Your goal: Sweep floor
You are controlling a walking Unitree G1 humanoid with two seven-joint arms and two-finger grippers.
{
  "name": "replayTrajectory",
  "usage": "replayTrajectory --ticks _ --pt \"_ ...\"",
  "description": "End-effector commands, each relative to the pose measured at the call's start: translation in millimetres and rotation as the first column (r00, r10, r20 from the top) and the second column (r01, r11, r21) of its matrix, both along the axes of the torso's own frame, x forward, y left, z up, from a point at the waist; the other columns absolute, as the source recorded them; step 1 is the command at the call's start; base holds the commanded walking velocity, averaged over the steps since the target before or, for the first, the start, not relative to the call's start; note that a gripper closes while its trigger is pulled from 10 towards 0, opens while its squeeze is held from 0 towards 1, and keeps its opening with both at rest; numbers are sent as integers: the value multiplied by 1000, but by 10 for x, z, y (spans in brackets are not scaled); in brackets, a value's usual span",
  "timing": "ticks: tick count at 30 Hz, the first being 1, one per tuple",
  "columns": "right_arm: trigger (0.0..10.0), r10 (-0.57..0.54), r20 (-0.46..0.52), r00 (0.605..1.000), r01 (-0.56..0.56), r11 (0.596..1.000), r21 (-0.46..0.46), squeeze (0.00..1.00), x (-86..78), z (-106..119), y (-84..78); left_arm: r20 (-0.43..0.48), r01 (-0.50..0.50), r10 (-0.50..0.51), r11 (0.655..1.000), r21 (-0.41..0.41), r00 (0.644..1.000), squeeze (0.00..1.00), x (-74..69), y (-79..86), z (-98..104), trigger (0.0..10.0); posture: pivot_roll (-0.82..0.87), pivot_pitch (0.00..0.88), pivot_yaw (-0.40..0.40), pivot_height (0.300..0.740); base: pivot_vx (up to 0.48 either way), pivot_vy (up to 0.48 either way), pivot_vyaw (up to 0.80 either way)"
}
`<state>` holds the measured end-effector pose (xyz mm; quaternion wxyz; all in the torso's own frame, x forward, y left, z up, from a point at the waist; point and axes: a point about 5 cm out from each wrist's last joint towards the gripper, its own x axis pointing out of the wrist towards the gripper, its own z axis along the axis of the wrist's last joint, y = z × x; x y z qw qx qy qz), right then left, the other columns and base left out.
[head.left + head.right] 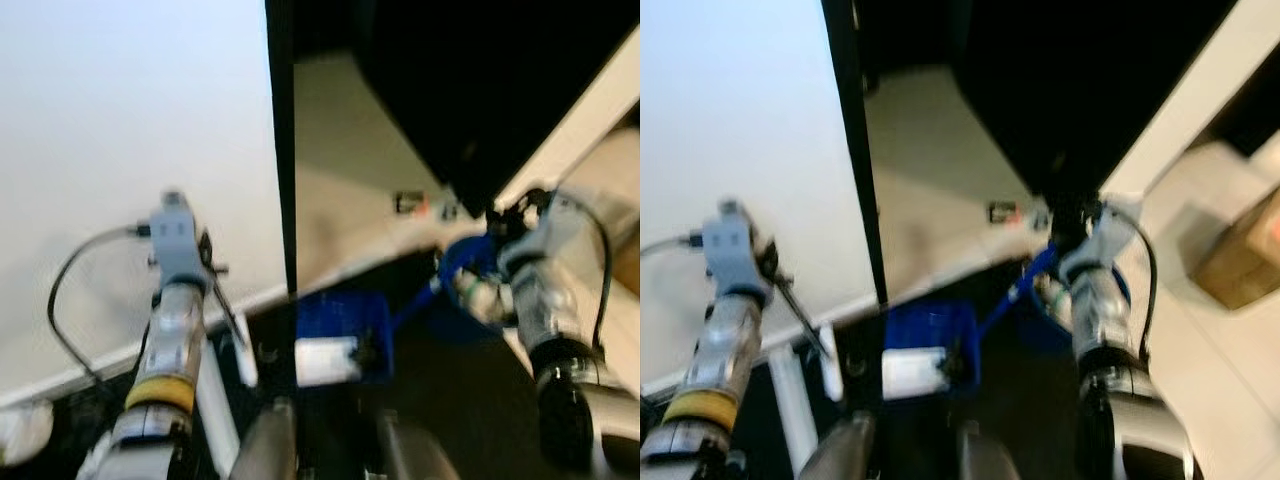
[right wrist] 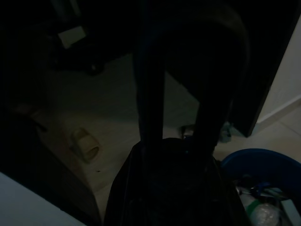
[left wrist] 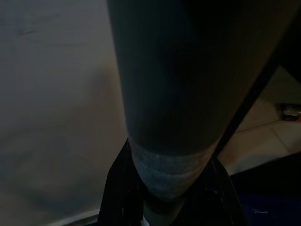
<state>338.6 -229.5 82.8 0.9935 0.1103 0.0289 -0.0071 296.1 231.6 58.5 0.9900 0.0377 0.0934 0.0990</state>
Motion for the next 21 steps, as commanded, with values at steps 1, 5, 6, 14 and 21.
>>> replayTrajectory --ticks 1,5,6,14,21 --pt "10000 28 -14 1000 -28 1000 -8 0 -30 -40 5 -39 2 -1 1000 31 999 0 -60 5 -53 10000 54 71 -68 740 0 0 0" --pt "10000 42 -27 999 -42 999 0 0 -49 -74 11 -54 27 -23 996 83 998 0 -75 27 -30 10000 54 71 -68 740 0 0 0" --pt "10000 44 -30 999 -44 999 5 0 -55 -83 8 -56 28 -22 995 95 998 0 -79 44 -21 10000 54 71 -68 740 0 0 0" --pt "10000 53 -42 998 -52 999 12 0 -74 -118 25 -85 12 -2 993 118 996 0 -88 149 -1 10000 70 69 -60 740 0 0 690" --pt "10000 59 -47 997 -58 998 19 0 -86 -140 40 -106 75 -62 990 121 992 0 -56 24 16 10000 75 69 -56 740 0 0 800"
